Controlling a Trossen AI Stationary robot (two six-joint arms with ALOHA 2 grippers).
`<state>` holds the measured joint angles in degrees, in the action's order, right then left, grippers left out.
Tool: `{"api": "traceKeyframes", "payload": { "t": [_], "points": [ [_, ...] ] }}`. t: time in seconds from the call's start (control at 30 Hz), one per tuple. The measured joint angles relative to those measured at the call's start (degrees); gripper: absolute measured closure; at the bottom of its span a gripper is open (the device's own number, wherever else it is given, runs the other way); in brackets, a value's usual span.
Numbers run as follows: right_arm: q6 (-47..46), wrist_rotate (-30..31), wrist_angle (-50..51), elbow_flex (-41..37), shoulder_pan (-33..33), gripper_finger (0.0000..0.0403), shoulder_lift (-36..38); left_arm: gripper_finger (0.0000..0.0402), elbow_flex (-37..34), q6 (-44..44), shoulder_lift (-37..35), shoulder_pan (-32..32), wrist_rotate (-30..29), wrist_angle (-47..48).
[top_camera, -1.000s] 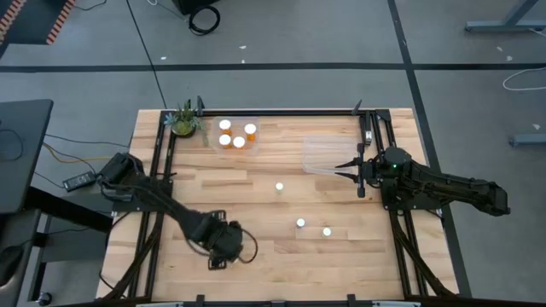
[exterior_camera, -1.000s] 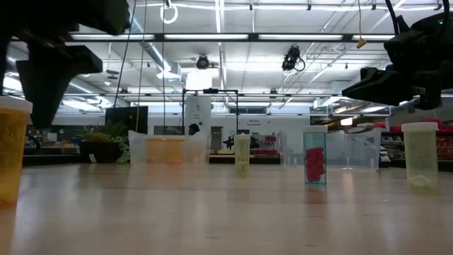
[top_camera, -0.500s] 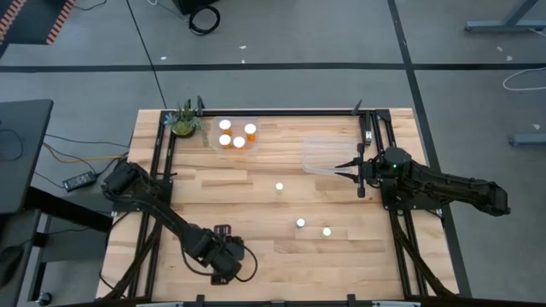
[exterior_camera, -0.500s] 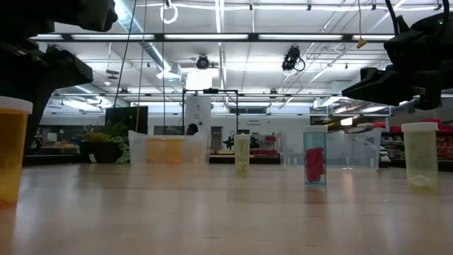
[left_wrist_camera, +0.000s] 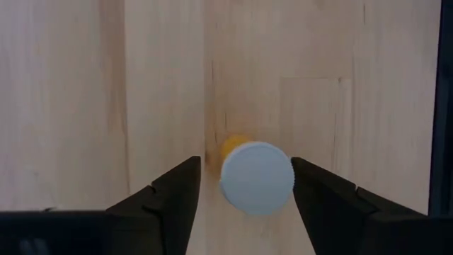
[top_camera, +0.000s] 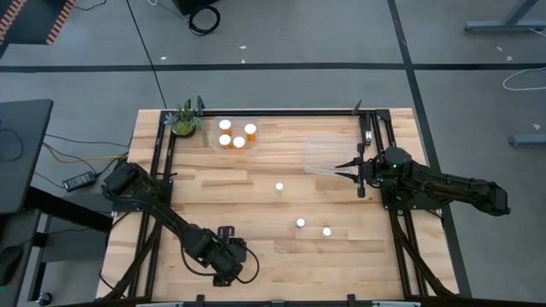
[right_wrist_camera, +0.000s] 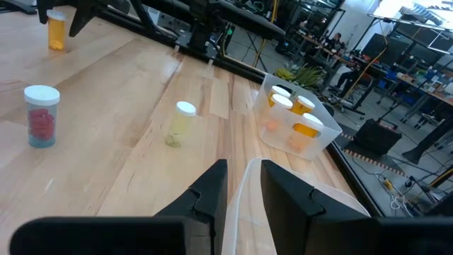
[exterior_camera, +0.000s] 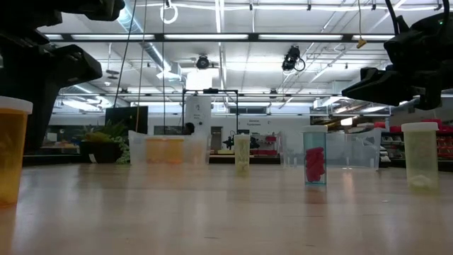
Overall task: Pick and place medicine bottles into bin by pill shape (circle, oval)
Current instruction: Put the small orange pill bottle into the right transparent bin
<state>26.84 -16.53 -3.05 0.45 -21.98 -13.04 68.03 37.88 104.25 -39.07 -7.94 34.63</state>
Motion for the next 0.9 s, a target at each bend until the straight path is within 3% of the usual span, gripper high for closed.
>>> {"api": "traceKeyframes", "payload": {
  "t": [0.53,0.9],
  "points": [
    [0.0,0.0,0.0,0.0,0.0,0.031,0.0,0.0283,0.0,-1.1,0.0,1.0,0.0,-0.2],
    [0.0,0.0,0.0,0.0,0.0,0.031,0.0,0.0271,0.6,-10.9,-0.8,8.5,-1.7,0.2]
  ]
}}
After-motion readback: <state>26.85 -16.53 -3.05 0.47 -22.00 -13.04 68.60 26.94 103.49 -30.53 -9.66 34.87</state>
